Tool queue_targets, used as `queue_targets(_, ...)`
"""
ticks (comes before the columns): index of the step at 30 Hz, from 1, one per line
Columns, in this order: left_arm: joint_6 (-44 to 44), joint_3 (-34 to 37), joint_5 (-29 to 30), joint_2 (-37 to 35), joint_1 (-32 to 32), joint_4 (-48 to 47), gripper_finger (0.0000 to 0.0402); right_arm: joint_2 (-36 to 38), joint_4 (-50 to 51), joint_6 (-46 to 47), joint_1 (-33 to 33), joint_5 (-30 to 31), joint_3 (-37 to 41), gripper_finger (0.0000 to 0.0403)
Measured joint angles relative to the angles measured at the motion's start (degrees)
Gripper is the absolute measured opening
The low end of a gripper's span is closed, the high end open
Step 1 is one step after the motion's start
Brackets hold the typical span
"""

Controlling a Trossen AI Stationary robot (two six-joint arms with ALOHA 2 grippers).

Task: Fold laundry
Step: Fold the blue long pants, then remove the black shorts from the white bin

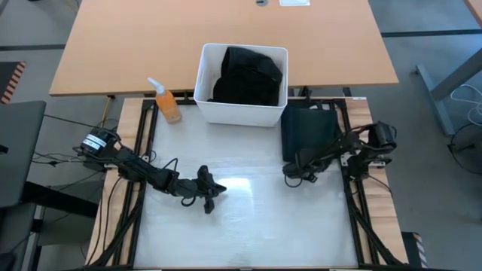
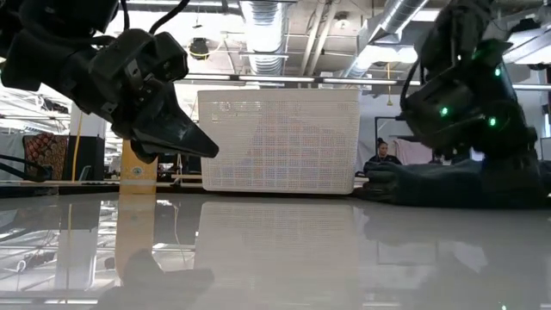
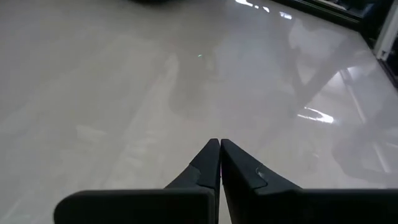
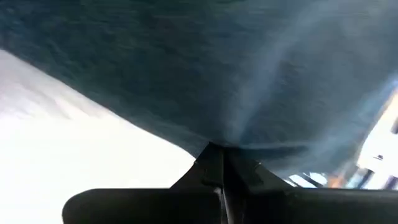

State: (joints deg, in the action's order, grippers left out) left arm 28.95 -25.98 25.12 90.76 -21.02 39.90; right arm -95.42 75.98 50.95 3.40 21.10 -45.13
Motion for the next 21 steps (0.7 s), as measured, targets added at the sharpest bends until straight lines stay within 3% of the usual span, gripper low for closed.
queue_targets(7,-5.97,-3.56,-7.03,-5.39,1.87,-0.31,0.0,8.09,12.53,6.82,8.03,0.31,-9.19,0.0022)
queue_targets(11,-13.12,-10.87,-8.35,-10.11,5.04,-11.22,0.0,14.12,11.35,13.85,14.94,4.3,-13.18,0.0023)
queue_targets(15,-17.55,-19.47,-8.28,-11.07,8.36,-24.22,0.0,18.99,3.54,16.03,22.44,13.83,-13.69,0.0023)
queue_targets(21,-21.37,-23.5,-8.26,-10.1,9.66,-30.47,0.0,24.38,-9.96,4.55,27.13,33.87,-13.63,0.0024)
